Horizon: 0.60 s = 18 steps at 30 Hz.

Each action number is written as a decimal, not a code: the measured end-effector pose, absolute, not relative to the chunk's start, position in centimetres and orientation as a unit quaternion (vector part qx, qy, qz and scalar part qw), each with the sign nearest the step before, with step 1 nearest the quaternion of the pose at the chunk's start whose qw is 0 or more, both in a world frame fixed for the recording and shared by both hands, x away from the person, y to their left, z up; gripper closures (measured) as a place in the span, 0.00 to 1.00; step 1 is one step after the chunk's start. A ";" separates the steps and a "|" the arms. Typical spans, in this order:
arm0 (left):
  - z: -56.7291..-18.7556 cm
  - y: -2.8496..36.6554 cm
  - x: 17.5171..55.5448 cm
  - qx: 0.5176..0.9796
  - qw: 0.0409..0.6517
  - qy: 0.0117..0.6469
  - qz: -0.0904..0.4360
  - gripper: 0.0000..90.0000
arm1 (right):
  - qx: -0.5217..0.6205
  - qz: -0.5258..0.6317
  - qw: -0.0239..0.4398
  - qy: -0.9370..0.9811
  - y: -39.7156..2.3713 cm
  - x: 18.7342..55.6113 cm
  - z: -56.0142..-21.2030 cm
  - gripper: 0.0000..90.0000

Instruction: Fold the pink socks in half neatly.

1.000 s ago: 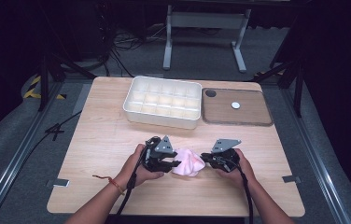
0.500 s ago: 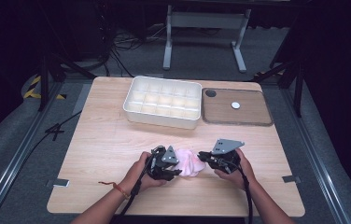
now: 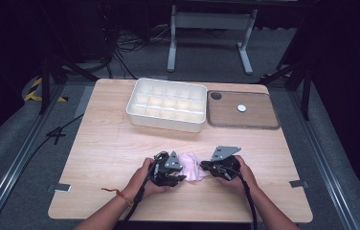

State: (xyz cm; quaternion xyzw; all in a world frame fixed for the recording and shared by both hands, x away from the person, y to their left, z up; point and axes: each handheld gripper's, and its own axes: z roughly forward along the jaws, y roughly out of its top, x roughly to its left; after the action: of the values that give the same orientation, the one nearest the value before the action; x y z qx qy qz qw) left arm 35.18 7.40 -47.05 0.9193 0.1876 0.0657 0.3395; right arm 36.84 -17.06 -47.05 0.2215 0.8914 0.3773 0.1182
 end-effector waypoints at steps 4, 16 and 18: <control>-47.2 7.4 35.1 0.915 0.348 0.193 0.067 0.70 | 0.226 0.393 0.123 0.883 -17.3 36.7 -46.3 0.88; -47.2 7.4 35.0 0.915 0.347 0.194 0.075 0.69 | 0.180 0.380 0.156 0.894 -13.5 34.1 -44.9 0.64; -47.3 7.4 34.9 0.914 0.347 0.195 0.073 0.69 | 0.184 0.374 0.159 0.895 -13.4 34.2 -45.1 0.64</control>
State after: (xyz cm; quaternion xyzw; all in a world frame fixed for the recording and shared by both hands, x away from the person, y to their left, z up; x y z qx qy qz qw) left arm 34.95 7.41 -47.26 0.9143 0.1948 0.0732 0.3475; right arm 34.16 -13.41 -45.08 0.1841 0.8947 0.3743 0.1595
